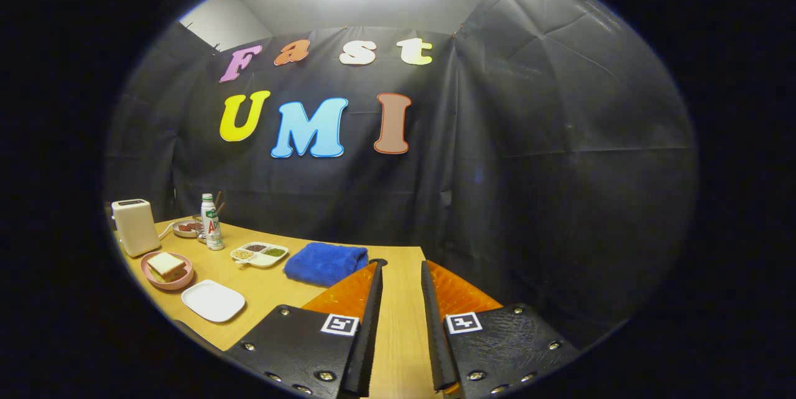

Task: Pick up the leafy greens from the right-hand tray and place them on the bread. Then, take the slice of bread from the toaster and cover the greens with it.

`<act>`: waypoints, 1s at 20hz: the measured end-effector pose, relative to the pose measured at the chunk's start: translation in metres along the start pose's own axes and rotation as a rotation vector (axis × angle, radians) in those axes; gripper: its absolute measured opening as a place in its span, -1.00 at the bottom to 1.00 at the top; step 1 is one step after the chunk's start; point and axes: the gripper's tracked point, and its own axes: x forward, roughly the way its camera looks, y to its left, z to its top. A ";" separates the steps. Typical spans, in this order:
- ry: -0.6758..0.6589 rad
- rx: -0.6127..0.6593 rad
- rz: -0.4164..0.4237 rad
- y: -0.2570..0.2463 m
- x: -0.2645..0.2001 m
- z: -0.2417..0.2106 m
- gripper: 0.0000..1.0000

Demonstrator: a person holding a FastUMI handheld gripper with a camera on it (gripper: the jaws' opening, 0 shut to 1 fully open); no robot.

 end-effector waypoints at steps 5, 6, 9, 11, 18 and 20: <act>-0.040 0.061 -0.008 -0.046 0.020 -0.025 -0.26; -0.055 0.082 -0.011 -0.053 0.026 -0.026 -0.26; -0.111 0.083 -0.033 -0.069 0.044 -0.030 -0.26; -0.128 0.047 -0.030 -0.071 0.051 -0.041 -0.26; -0.045 0.038 0.008 -0.070 0.054 -0.079 -0.27; -0.041 0.041 0.012 -0.071 0.053 -0.078 -0.26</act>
